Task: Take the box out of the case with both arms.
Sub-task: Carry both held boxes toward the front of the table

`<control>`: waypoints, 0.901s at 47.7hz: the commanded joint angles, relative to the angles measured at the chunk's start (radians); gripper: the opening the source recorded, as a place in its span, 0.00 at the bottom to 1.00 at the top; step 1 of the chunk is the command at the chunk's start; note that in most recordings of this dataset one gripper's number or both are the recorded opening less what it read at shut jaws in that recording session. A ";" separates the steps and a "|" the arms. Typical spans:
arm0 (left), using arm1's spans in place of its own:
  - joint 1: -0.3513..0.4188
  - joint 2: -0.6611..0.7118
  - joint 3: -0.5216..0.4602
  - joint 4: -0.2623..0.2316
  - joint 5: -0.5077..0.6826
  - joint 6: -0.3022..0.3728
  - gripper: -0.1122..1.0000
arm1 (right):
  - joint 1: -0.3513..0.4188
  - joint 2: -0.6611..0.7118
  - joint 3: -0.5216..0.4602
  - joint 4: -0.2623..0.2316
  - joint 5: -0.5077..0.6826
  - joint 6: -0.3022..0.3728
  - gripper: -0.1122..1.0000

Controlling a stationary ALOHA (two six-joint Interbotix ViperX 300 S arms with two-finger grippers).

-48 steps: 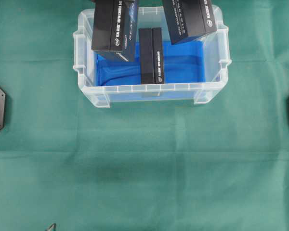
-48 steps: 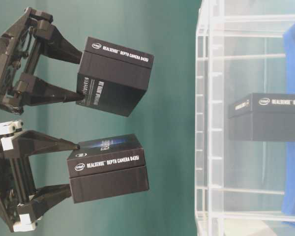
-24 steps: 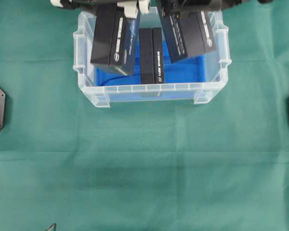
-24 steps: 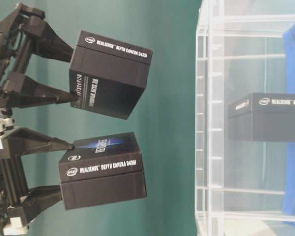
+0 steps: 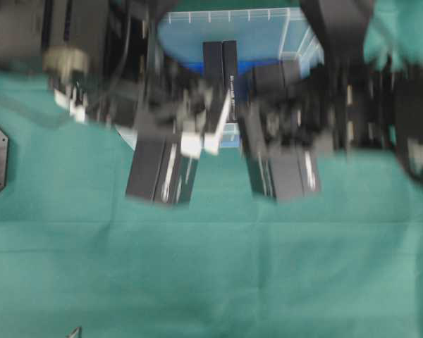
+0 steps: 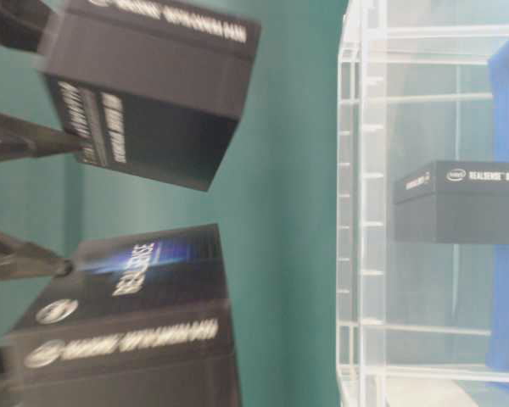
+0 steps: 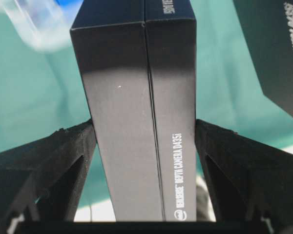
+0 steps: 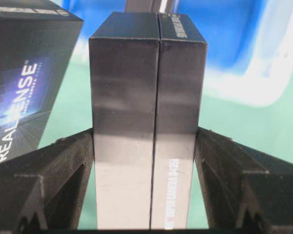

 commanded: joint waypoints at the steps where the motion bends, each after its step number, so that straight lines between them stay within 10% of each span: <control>1: -0.061 -0.021 -0.011 0.011 -0.005 -0.046 0.69 | 0.063 -0.009 -0.032 -0.021 0.034 0.052 0.70; 24: -0.239 -0.009 -0.011 0.031 -0.008 -0.288 0.69 | 0.199 0.023 -0.069 -0.025 0.097 0.164 0.70; 43: -0.242 -0.009 -0.006 0.044 -0.008 -0.305 0.69 | 0.202 0.025 -0.071 -0.025 0.100 0.164 0.70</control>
